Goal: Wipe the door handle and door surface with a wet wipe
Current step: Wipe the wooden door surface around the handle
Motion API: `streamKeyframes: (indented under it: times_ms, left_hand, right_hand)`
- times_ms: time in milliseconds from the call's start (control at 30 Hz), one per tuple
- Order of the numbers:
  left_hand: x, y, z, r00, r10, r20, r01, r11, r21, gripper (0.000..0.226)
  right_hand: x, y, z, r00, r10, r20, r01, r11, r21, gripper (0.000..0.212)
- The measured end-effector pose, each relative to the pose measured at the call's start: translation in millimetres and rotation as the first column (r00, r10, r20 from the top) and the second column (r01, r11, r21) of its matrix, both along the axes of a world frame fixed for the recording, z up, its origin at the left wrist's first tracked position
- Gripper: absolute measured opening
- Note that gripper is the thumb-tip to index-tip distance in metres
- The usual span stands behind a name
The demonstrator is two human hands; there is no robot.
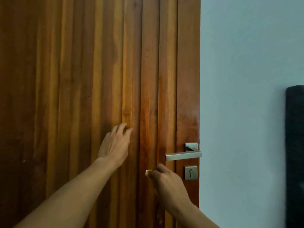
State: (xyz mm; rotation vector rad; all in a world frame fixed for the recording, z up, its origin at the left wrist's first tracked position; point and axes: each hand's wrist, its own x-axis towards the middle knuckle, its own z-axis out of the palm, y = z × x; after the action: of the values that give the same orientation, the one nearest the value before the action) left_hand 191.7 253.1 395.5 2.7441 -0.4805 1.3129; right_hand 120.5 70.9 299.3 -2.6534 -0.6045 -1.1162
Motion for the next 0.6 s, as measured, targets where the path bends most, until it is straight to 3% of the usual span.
streamKeyframes:
  times_ms: [167,300,600]
  left_hand:
    - [9.7,5.7,40.5,0.996,0.042,0.081,-0.042,0.999,-0.001,0.085]
    - [14.9,12.0,74.7,0.996,0.086,0.032,-0.088,0.995,0.052,0.098]
    - [24.1,8.3,90.4,0.994,0.108,-0.029,-0.104,0.988,0.113,0.097]
  right_hand:
    - [10.6,9.5,76.4,0.986,-0.003,0.168,-0.010,0.997,0.079,0.020]
    - [32.8,9.0,144.8,0.954,-0.056,0.295,0.018,0.991,0.131,0.017]
    - [80.0,15.4,247.9,0.844,-0.113,0.524,0.090,0.993,0.070,0.013]
